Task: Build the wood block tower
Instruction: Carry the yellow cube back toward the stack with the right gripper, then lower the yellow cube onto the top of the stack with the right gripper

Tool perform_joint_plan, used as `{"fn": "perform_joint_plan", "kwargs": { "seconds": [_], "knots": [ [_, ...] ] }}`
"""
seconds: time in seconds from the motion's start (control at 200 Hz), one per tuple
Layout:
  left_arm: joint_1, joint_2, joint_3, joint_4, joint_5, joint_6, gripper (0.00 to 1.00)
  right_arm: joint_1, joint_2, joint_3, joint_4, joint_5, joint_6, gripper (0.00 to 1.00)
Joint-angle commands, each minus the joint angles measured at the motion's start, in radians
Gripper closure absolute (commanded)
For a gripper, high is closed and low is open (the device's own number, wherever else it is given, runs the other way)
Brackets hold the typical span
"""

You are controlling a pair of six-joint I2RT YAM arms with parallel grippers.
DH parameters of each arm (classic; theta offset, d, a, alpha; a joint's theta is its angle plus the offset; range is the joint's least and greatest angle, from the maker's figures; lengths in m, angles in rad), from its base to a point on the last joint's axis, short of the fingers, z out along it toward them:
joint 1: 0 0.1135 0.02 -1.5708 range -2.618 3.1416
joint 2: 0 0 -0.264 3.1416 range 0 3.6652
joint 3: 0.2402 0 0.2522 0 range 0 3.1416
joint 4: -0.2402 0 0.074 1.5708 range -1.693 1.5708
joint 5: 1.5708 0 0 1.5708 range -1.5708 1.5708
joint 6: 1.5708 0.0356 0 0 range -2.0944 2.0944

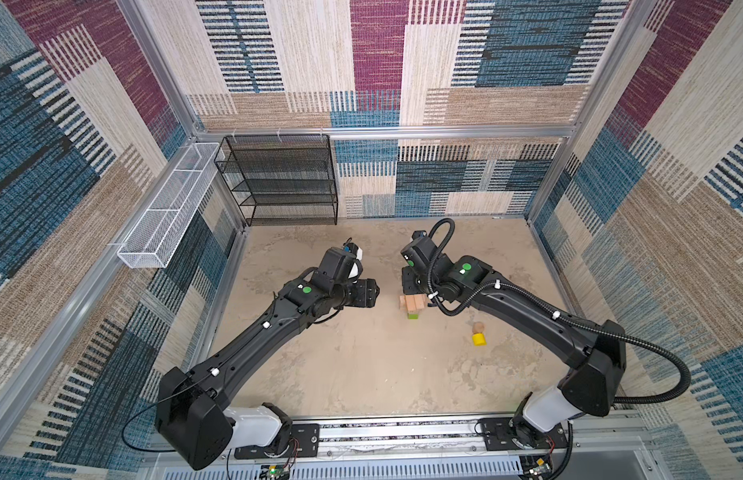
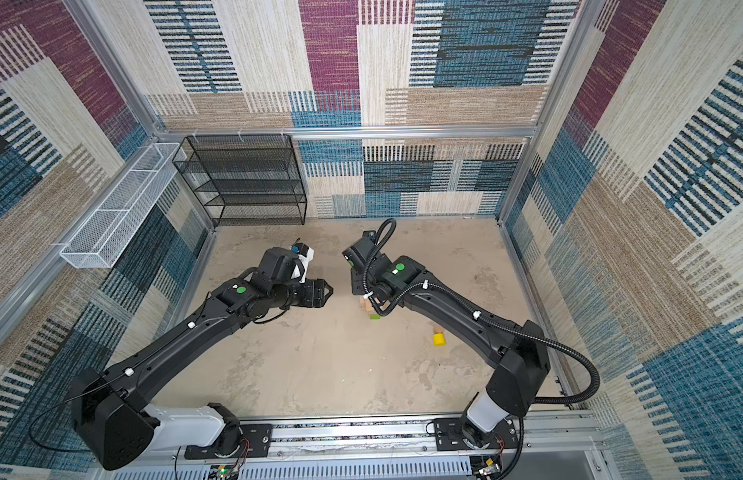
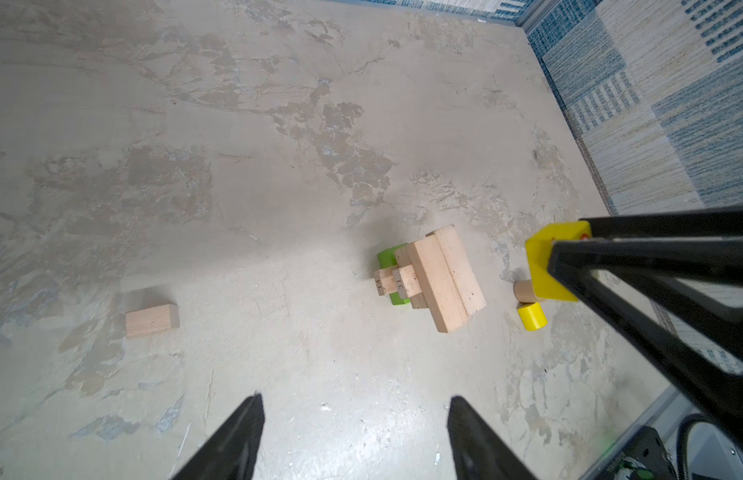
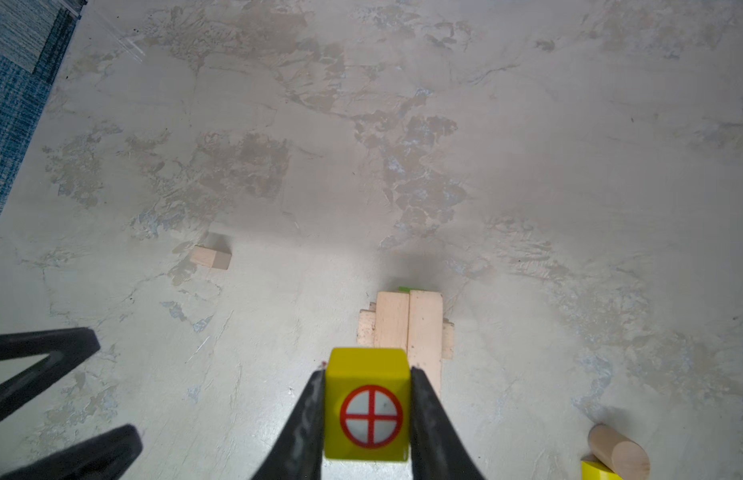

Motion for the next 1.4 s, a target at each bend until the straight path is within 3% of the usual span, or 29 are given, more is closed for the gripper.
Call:
{"fn": "perform_joint_plan", "kwargs": {
  "seconds": [0.0,0.496,1.397],
  "knots": [
    [-0.016,0.012,0.015,0.028,-0.009,-0.005,0.25,-0.001,-0.016,0.004,0.041,-0.004,0.024,1.0],
    [-0.028,0.037,0.011,0.028,0.105,0.016,0.25,-0.001,0.06,0.043,-0.009,-0.033,0.046,1.0],
    [-0.027,0.029,-0.011,0.012,0.076,0.033,0.25,-0.073,0.128,-0.022,0.01,-0.104,-0.111,1.0]
  ]
}}
